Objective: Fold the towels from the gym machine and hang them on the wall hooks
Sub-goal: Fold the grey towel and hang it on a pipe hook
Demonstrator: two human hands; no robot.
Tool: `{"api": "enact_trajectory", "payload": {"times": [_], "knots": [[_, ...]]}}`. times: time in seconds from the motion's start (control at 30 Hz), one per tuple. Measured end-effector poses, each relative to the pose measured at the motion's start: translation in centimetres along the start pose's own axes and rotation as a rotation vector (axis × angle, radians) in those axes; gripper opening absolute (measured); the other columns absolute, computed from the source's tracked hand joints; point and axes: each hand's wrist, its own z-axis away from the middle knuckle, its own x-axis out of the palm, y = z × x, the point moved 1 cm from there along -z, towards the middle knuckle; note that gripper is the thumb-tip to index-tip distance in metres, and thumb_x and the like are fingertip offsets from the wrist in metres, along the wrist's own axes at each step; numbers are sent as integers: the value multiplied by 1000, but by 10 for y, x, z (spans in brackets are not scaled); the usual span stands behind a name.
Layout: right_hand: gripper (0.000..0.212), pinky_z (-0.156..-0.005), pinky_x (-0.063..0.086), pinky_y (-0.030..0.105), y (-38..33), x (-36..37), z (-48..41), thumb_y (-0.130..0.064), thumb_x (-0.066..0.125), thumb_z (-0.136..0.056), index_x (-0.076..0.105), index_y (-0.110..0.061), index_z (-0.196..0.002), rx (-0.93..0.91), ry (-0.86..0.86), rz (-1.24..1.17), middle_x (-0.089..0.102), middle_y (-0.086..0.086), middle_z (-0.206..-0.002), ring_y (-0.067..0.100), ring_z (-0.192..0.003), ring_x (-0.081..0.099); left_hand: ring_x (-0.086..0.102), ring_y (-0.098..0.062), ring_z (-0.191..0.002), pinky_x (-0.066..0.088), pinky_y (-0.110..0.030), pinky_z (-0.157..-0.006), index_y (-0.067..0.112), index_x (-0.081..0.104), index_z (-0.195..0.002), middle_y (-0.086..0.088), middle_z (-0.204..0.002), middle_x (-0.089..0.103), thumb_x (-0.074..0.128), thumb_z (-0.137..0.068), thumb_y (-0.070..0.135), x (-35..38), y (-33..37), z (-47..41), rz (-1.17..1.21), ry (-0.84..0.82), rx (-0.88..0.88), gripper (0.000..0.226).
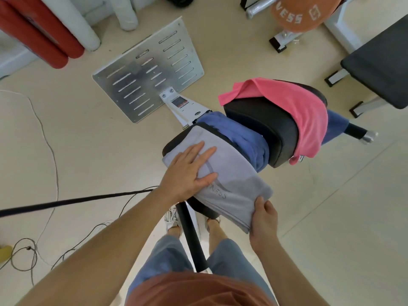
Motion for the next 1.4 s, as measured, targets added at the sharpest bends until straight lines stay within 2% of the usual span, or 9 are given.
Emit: {"api": "enact_trajectory", "payload": {"times": [0.2, 0.3, 0.4, 0.5, 0.7, 0.87, 1.1, 1.23, 1.4], "knots": [[30, -64, 41, 36, 2, -2, 22, -27, 41, -99, 47, -5, -80, -251, 143, 187, 52, 10, -78, 20, -70, 48, 11, -21, -146, 17, -49, -116, 43, 9, -147, 2, -160, 12, 17, -91, 61, -6, 7, 2, -40, -31, -2, 60], [30, -59, 37, 34, -2, -10, 31, -26, 42, -99, 41, -10, -74, -281, 170, 204, 46, 6, -71, 18, -64, 42, 27, -28, -136, 33, -50, -108, 26, 34, -142, -7, -152, 33, 45, -87, 27, -5, 34, 16, -247, 112, 282, 56], [29, -61, 38, 34, -7, -28, 33, -25, 43, -99, 43, -10, -74, -259, 203, 162, 48, 6, -72, 20, -66, 44, 22, -28, -141, 16, -53, -114, 21, 35, -140, -9, -154, 27, 63, -69, 17, 18, 61, 47, -372, 15, 503, 76], [26, -65, 42, 34, -17, -42, 39, -25, 43, -98, 48, -9, -79, -245, 171, 100, 53, 7, -77, 21, -70, 49, 15, -23, -146, -2, -49, -117, 22, 18, -149, -7, -158, 18, 63, -76, 29, 44, 66, 65, -480, -54, 420, 86], [29, -64, 43, 36, -43, -45, 57, -27, 45, -98, 51, -3, -85, -328, 73, 60, 53, 10, -79, 22, -72, 50, 43, -13, -133, 25, -45, -115, 28, 39, -141, 6, -143, 49, 68, -76, 25, 46, 81, 59, -115, 57, 283, 71], [29, -72, 55, 48, -81, -41, 76, -28, 50, -97, 60, -2, -91, -400, -136, 83, 59, 28, -90, 27, -77, 57, 41, 9, -118, 27, -27, -112, 33, 48, -134, 16, -134, 53, 54, -89, 11, 13, 92, 56, 408, 51, 149, 51], [29, -78, 56, 34, -137, -34, 84, -37, 49, -95, 67, -15, -97, -416, -491, 188, 71, 11, -96, 20, -88, 68, 62, -8, -90, 50, -20, -82, 29, 63, -114, 8, -98, 69, 55, -94, 21, -32, 115, 68, 664, 105, -30, 23], [66, -88, 53, 32, -174, -37, 51, -48, 69, -80, 43, -24, -136, -434, -759, 453, 55, -1, -135, 13, -115, 59, 45, 3, -52, 35, -8, -51, 26, 55, -64, 18, -50, 51, 58, -92, 33, -72, 113, 71, 826, 179, -171, 29], [35, -70, 56, 22, -236, 26, 72, -12, 74, -78, 64, -8, -111, -361, -1080, 432, 72, 6, -96, 20, -87, 68, 55, -10, -69, 45, -24, -65, 7, 68, -87, 0, -76, 62, 67, -87, 24, -142, 105, 63, 966, 340, -222, 17]]}}
